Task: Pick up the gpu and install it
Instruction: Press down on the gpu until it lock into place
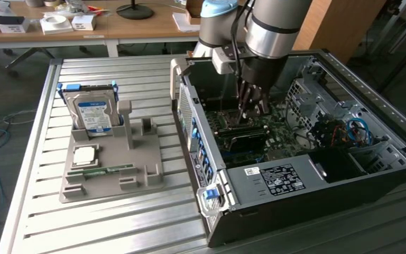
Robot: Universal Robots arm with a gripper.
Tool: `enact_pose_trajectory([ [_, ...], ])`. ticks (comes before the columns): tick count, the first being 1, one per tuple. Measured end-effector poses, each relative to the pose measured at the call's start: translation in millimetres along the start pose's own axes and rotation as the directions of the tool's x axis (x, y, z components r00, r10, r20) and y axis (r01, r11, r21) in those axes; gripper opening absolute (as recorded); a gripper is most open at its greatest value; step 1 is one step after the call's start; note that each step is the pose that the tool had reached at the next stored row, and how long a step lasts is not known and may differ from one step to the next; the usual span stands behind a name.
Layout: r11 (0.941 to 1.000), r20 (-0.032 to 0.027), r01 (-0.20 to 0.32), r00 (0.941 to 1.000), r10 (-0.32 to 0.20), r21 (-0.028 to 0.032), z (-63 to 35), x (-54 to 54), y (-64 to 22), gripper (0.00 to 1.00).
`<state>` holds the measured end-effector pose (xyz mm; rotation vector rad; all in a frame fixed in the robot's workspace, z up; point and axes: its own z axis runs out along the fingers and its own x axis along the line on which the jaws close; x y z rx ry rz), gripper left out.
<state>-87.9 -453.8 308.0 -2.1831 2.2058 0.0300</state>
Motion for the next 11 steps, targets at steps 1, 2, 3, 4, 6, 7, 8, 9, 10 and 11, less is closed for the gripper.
enact_pose_trajectory([
  [1,1.0000,0.0002,0.000,1.0000,0.000,0.0001,-0.8,0.0,0.0,0.11],
  [2,1.0000,0.0002,0.000,1.0000,0.000,0.0001,-1.3,-0.1,0.0,0.11],
  [3,1.0000,0.0004,0.000,1.0000,0.000,0.0001,-1.5,-0.1,0.0,0.11],
  [4,1.0000,0.0004,0.000,1.0000,0.000,0.0002,-1.5,-0.1,0.0,0.11],
  [6,1.0000,0.0002,0.000,1.0000,0.000,0.0001,-1.6,-0.1,0.0,0.11],
  [7,1.0000,0.0001,0.000,1.0000,0.000,0.0000,-1.6,-0.1,0.0,0.11],
  [8,1.0000,0.0000,0.000,1.0000,0.000,0.0000,-1.7,-0.1,-0.2,0.11],
  [9,1.0000,-0.0001,0.000,1.0000,0.000,-0.0002,-1.8,-0.1,-1.0,0.11],
  [10,1.0000,-0.0002,0.000,1.0000,0.000,-0.0002,-1.7,-0.1,-2.5,0.11],
  [11,1.0000,0.0000,0.000,1.0000,0.000,-0.0001,-1.6,-0.1,-4.1,0.11],
])
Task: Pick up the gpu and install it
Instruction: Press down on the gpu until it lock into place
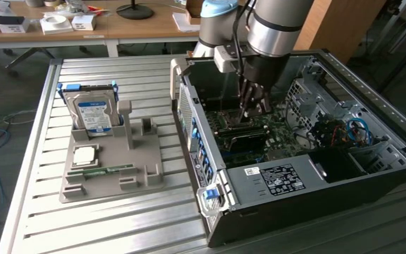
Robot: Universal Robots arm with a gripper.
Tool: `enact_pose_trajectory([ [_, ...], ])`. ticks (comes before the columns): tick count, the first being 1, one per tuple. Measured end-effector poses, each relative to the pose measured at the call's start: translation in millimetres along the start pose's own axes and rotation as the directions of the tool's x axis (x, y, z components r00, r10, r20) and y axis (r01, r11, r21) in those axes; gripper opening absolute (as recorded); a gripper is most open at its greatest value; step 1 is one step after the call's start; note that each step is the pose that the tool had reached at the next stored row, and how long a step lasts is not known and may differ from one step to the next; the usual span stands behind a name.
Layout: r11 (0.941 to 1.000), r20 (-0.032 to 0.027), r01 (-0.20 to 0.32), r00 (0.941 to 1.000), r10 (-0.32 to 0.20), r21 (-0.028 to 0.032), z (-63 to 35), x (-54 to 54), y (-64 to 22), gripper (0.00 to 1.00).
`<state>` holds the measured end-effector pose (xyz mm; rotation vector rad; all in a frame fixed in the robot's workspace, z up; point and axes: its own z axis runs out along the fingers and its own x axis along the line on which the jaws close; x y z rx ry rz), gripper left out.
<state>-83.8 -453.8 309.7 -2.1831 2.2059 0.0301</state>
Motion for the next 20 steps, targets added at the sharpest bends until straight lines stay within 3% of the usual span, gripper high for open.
enact_pose_trajectory([
  [5,1.0000,0.0001,0.000,1.0000,0.000,0.0001,-0.8,-0.1,-4.7,0.11],
  [12,1.0000,0.0001,0.000,1.0000,0.000,0.0001,-11.2,-0.5,-4.9,0.11],
  [20,1.0000,0.0001,0.000,1.0000,0.000,0.0001,-11.7,-0.5,-4.9,0.11],
])
